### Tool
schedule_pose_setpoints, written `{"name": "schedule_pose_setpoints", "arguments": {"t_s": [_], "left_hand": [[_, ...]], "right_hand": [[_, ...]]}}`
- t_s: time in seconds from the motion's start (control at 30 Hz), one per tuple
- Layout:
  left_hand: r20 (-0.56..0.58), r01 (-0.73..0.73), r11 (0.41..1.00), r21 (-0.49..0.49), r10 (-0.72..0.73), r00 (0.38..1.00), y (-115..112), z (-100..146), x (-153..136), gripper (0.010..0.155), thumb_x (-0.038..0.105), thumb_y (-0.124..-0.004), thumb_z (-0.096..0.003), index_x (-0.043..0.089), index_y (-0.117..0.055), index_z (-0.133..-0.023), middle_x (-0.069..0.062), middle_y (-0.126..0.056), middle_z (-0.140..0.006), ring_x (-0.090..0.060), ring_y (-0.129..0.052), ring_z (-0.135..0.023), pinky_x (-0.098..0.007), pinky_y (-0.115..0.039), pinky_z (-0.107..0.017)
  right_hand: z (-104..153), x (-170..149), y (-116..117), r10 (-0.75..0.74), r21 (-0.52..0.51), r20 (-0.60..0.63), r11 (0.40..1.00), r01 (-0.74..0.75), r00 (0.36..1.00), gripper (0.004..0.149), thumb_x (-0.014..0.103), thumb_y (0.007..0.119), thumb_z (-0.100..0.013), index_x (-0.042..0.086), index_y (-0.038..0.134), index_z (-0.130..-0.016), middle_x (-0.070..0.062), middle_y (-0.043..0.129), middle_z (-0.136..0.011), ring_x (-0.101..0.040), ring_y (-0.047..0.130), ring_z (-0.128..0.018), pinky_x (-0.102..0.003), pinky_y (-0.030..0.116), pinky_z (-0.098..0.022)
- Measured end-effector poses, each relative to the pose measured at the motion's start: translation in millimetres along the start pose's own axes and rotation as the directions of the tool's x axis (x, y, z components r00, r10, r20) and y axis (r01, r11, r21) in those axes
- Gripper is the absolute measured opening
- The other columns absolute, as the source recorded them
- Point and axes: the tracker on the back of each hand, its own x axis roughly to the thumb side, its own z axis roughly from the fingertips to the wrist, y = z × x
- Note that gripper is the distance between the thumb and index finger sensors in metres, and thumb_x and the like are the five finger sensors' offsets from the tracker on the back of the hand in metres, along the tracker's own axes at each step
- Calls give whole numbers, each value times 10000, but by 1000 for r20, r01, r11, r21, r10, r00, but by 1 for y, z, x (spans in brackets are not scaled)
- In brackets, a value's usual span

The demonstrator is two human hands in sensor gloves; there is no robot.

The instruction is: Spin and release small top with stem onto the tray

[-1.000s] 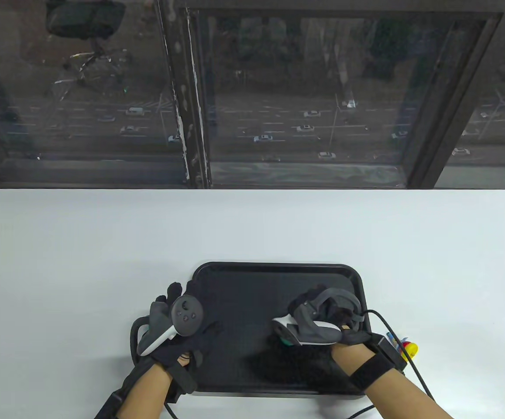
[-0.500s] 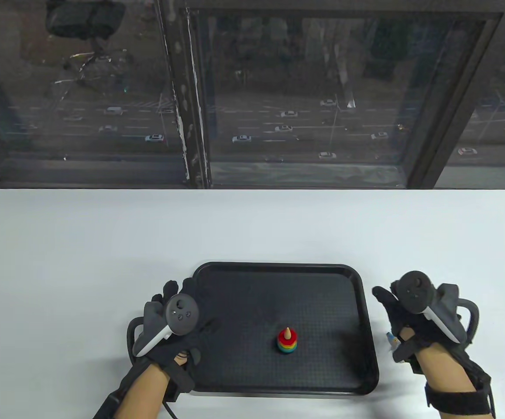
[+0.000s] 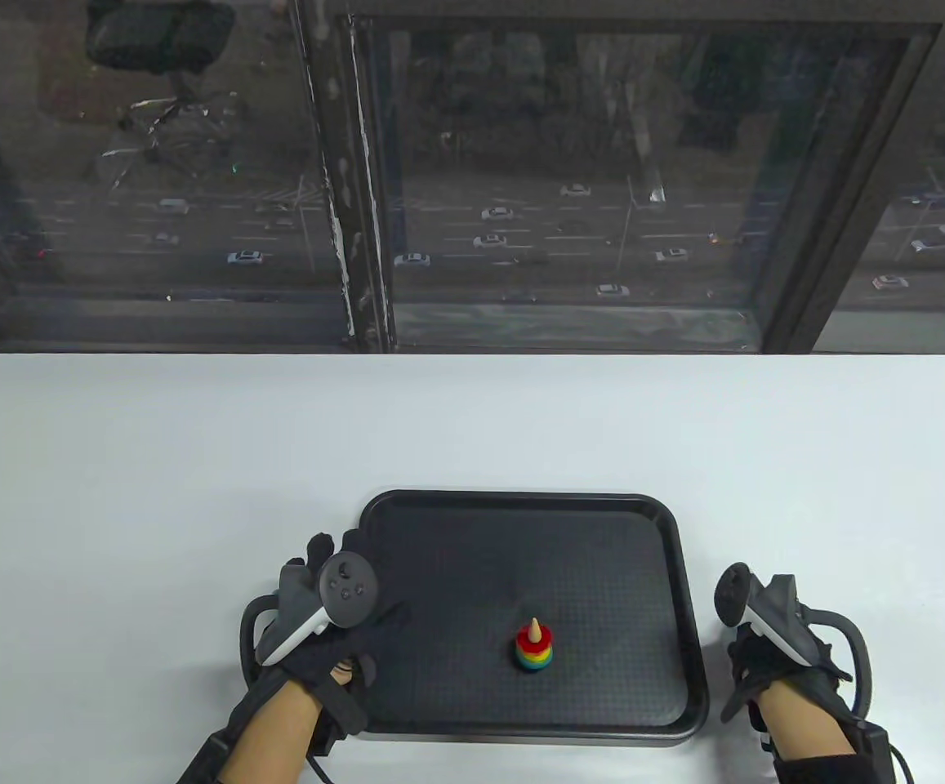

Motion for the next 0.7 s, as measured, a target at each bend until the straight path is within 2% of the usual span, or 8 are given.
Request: {"name": "schedule_pose_setpoints", "arguments": {"t_s": [0.17, 0.3, 0.37, 0.4, 0.43, 0.5, 0.6, 0.7], "left_hand": [[3, 8, 1000, -10, -8, 1000, -2, -2, 2, 807, 748, -537, -367, 473, -449, -1121, 34, -255, -1309, -394, -137, -1187, -636, -227, -835], [4, 11, 1000, -8, -11, 1000, -2, -2, 2, 803, 749, -538, -369, 475, -450, -1119, 33, -256, -1309, -392, -136, -1187, -637, -227, -834], [2, 6, 1000, -8, -6, 1000, -2, -2, 1, 805, 748, -539, -369, 472, -450, -1120, 34, -253, -1309, -390, -135, -1187, -636, -227, -834], [-1, 3, 1000, -6, -3, 1000, -2, -1, 1, 805, 748, -540, -369, 473, -450, -1120, 34, -252, -1309, -389, -133, -1186, -637, -226, -834], [-2, 0, 1000, -6, 0, 1000, -1, -2, 0, 803, 748, -540, -369, 474, -452, -1119, 33, -250, -1309, -386, -132, -1188, -637, -224, -834], [-5, -6, 1000, -6, 6, 1000, -1, -2, -1, 805, 748, -541, -369, 474, -451, -1120, 35, -251, -1309, -385, -130, -1188, -636, -224, -834], [-9, -10, 1000, -5, 10, 1000, -1, -1, -1, 805, 748, -541, -369, 473, -450, -1121, 34, -248, -1309, -387, -129, -1187, -637, -223, -834], [-8, -10, 1000, -3, 10, 1000, 0, -2, -1, 803, 748, -542, -370, 474, -451, -1120, 33, -249, -1309, -391, -131, -1187, -637, -223, -834]], "right_hand": [[2, -12, -5, -40, -71, 33, 997, 42, 999, 499, 407, 748, -434, 360, 674, -925, -46, 739, -936, -224, 1037, -541, -368, 994, -335], [5, -19, -12, -134, -121, 50, 983, 139, 990, 447, 460, 730, -432, 407, 735, -875, -23, 791, -952, -276, 1049, -630, -433, 967, -410], [6, -21, -15, -174, -135, 58, 974, 180, 983, 438, 471, 745, -426, 426, 753, -861, -12, 764, -986, -304, 995, -728, -467, 935, -450], [6, -21, -17, -168, -151, 66, 973, 176, 984, 435, 475, 754, -422, 429, 767, -854, -12, 694, -1033, -327, 892, -844, -504, 878, -523], [6, -20, -19, -152, -171, 100, 971, 167, 983, 431, 474, 770, -412, 426, 783, -840, -24, 634, -1041, -326, 795, -894, -552, 783, -600], [10, -20, -27, -125, -241, 129, 958, 153, 984, 424, 470, 786, -400, 430, 796, -822, -14, 646, -963, -254, 797, -788, -537, 756, -618], [18, -18, -37, -212, -273, 206, 925, 264, 955, 430, 438, 800, -403, 371, 790, -828, 22, 813, -788, -164, 925, -559, -500, 806, -579], [28, -7, -47, -214, -278, 325, 909, 309, 921, 434, 404, 839, -389, 343, 796, -816, 14, 878, -751, -152, 980, -515, -490, 830, -565]]}}
